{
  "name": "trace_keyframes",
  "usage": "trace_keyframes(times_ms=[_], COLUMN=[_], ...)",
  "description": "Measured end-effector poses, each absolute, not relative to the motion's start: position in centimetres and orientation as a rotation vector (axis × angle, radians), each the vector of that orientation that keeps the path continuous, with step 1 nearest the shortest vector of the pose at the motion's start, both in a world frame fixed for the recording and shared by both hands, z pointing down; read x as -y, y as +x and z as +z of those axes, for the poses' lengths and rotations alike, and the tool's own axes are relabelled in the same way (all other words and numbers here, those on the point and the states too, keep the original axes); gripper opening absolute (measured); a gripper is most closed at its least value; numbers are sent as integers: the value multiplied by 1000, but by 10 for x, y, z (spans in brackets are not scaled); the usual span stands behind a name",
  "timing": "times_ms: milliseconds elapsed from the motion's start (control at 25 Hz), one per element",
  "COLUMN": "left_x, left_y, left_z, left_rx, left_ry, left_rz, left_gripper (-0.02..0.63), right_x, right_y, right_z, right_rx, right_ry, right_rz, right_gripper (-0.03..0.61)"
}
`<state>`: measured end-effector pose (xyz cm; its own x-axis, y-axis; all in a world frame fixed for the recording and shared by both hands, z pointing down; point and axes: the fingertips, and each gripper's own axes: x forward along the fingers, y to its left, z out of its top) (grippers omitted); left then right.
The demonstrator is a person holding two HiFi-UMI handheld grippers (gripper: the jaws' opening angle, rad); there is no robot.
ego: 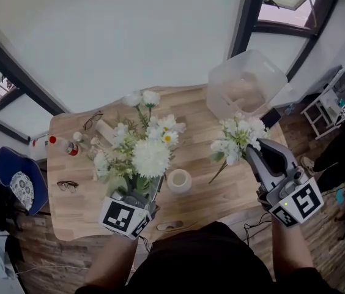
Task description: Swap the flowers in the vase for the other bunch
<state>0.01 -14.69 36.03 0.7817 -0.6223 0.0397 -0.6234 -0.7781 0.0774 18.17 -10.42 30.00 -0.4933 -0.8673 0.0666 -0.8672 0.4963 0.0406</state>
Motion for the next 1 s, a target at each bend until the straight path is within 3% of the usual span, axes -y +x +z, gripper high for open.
trace_keyframes(times_ms=[1000], left_x=[149], left_y=[10], left_z=[367], left_rx=[989], left_ry=[2896], left_rz=[15], left_gripper=[64], right_x=[123], right_y=[172], right_z=[323], right_rx=[2666], right_ry=[1479], right_rz=[62], right_gripper=[75])
